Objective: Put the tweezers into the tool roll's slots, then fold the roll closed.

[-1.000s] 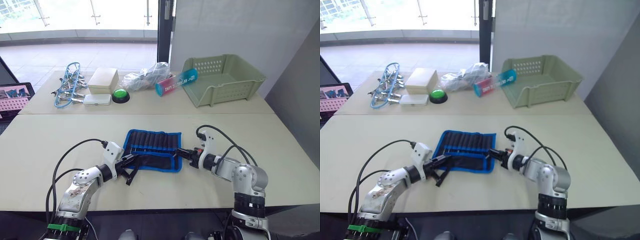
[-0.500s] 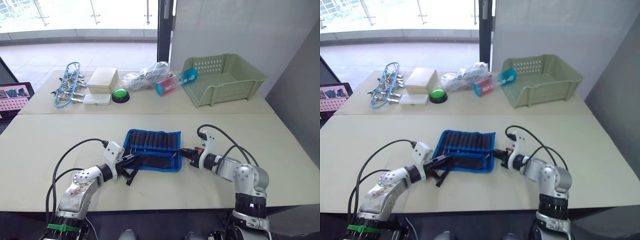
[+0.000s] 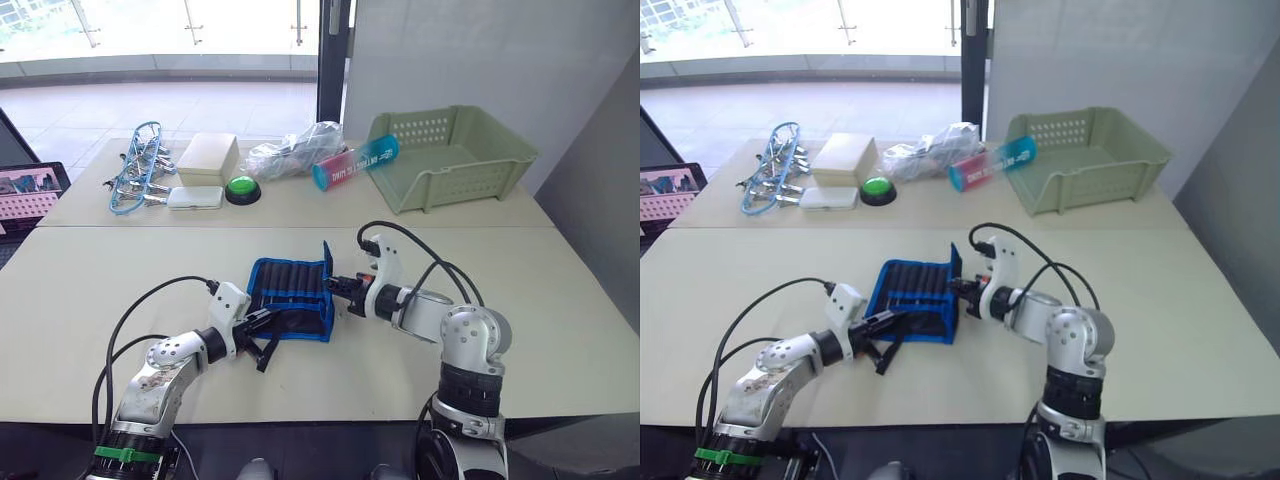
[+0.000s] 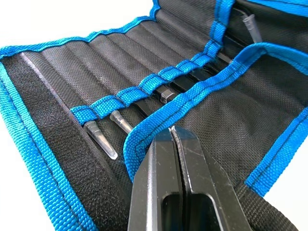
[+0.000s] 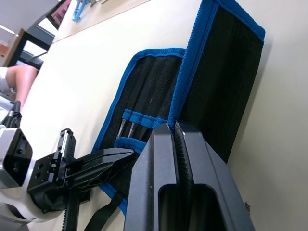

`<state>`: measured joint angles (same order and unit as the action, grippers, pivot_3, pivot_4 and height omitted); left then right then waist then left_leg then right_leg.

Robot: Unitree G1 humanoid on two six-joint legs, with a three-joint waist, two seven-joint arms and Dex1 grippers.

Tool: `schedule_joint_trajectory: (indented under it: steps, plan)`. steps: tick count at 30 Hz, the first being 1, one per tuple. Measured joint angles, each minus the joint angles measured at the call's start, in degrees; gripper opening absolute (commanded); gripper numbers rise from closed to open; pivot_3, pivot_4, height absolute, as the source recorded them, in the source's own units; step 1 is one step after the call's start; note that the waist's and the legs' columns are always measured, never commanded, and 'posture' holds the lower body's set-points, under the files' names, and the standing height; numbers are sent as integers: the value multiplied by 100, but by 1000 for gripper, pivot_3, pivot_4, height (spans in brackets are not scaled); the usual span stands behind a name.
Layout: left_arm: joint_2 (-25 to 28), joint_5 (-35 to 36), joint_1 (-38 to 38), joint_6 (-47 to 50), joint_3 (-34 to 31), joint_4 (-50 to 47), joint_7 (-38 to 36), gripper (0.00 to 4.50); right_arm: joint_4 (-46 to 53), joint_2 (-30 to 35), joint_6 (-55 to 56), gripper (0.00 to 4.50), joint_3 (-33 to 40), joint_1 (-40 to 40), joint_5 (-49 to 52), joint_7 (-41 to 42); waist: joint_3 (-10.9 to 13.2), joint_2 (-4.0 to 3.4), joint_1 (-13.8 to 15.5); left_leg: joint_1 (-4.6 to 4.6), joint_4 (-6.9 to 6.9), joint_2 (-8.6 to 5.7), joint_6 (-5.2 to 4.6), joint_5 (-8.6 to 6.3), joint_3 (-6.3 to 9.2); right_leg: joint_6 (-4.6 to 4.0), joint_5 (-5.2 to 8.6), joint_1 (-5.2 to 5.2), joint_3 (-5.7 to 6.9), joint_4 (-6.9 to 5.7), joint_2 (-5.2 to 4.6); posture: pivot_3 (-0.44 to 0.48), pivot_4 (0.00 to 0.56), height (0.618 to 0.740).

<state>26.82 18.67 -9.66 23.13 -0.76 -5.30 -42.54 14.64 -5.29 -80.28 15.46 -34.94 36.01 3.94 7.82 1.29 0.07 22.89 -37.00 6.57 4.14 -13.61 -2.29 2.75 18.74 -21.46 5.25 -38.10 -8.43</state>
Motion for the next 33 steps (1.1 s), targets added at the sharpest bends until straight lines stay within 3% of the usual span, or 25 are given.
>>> schedule_joint_trajectory:
  steps: [8, 11, 15, 18, 23, 29, 33]
  plan:
    - [752, 827, 112, 418, -705, -585, -577, 0, 3, 3, 4, 23, -121, -2, -31, -154, 0, 0, -93, 41, 8, 0, 22, 15, -1, -1, -1, -63, -6, -28, 0, 0, 150, 716]
    - [1306, 1556, 265, 572, -1301, -856, -1297, 0, -19, 4, 33, 23, -199, -34, -71, -156, 2, -2, -125, 40, 12, 0, 24, 16, -4, -1, 0, -70, -9, -35, 0, 0, 150, 716]
    - [1904, 1855, 545, 541, -1745, -704, -2094, 0, -86, 3, 128, 23, -372, -65, -133, -153, 6, -9, -108, 41, 14, 0, 21, 14, -5, -1, 0, -71, -10, -31, 0, 0, 150, 716]
    - [2132, 1893, 642, 448, -1848, -417, -2591, 792, -226, -3, 264, 0, -509, -98, -170, -147, 7, -9, -102, 44, 14, 0, 8, 7, -5, -1, 0, -73, -10, -31, 0, 0, 150, 716]
    - [2473, 1980, 704, 447, -2047, -265, -3036, 2517, -461, -11, 492, 0, -703, -103, -212, -139, 7, -9, -104, 43, 14, 0, 10, 8, -5, -1, 0, -73, -10, -33, 0, 0, 150, 716]
    - [2492, 1977, 742, 424, -2057, -197, -3227, 4467, -717, -24, 789, 0, -1071, -103, -328, -166, 7, -9, -112, 43, 14, 0, 10, 8, -5, -1, 0, -75, -10, -36, 0, 0, 150, 716]
    - [2517, 1973, 737, 367, -2059, -163, -3250, 4467, -1132, -33, 1186, 0, -1387, -102, -434, -169, 7, -9, -114, 42, 14, 0, 10, 8, -5, -2, 0, -75, -10, -37, 0, 0, 150, 716]
